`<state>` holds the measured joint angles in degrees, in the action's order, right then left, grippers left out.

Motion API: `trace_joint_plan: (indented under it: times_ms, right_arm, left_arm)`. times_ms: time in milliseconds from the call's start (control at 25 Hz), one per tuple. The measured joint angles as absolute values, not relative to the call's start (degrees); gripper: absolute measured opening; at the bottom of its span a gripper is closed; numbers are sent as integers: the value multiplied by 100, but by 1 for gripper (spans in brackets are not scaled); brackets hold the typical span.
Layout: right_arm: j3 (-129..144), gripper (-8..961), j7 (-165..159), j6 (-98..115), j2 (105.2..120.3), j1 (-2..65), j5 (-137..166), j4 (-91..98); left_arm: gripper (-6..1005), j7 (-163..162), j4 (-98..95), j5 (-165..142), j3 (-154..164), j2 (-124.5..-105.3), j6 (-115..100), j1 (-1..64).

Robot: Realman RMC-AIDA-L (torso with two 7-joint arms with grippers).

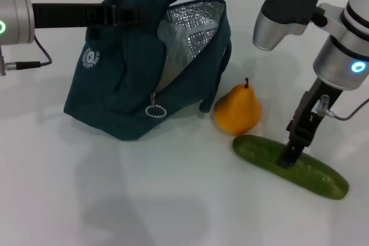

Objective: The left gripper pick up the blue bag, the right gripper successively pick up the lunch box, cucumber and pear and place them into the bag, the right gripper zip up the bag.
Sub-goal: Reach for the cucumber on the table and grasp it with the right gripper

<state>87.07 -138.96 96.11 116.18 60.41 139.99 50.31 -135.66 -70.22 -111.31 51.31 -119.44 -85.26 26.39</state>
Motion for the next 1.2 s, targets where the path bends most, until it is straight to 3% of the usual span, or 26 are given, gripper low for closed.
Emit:
trace_joint_plan:
  times_ms: [1200]
  right_arm:
    - [9497,874,-13905,8865,11619,6128,13445,4448]
  left_arm:
    - [45,-13465,-6882,-11124,5124,-11935,-8523,2681]
